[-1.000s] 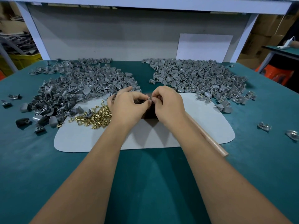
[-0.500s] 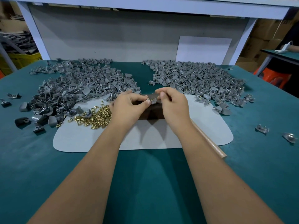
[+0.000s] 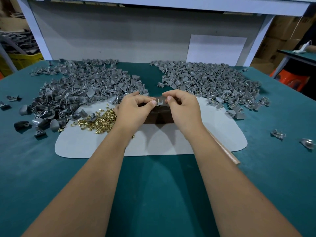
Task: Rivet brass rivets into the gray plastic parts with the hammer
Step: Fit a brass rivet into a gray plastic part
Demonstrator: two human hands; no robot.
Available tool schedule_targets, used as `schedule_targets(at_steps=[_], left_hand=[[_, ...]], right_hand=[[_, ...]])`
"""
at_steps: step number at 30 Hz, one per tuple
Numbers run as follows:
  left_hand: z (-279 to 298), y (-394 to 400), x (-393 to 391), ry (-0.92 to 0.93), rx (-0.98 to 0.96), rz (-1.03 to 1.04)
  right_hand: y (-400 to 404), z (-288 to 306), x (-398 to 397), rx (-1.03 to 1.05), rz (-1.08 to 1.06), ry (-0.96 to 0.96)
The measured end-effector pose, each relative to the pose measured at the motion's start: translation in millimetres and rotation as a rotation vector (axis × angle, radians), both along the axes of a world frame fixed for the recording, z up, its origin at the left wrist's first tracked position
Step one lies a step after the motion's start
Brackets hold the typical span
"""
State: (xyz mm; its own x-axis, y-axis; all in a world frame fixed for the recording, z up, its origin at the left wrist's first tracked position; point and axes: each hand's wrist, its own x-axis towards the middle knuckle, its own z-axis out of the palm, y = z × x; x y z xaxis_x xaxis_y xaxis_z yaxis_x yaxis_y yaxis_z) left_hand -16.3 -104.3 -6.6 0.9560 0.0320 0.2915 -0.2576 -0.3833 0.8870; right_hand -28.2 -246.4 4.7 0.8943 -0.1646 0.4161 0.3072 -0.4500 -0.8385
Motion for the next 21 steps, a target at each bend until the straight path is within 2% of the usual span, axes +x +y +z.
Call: schedule_targets(at_steps=[3, 6, 9, 11, 13, 16, 21], left_hand=[[-2, -1, 1, -0.021, 0.013, 0.022], [-4, -4, 0, -0.042, 0.027, 0.068], [-6, -8, -1, -0.077, 0.058, 0.125], [-6, -9, -2, -0.091, 0.048, 0.149], [-6, -9, -2, -0.084, 0.054, 0.144], [-6, -9, -4, -0.053, 0.063, 0.146], [-4, -10, -5, -0.016, 0.054, 0.149]], right_hand=[[-2, 2, -1, -0.043, -0.053, 0.006], [-17, 7, -5, -0.324, -0.274, 0.045], [-37, 6, -17, -0.67, -0.39, 0.316], [-40, 3, -27, -0.781, -0.352, 0.483], [-38, 2, -30, -0.856, -0.325, 0.528], [-34, 10, -27, -0.898, -0.321, 0.55], [-40, 33, -18, -0.723, -0.299, 0.616]])
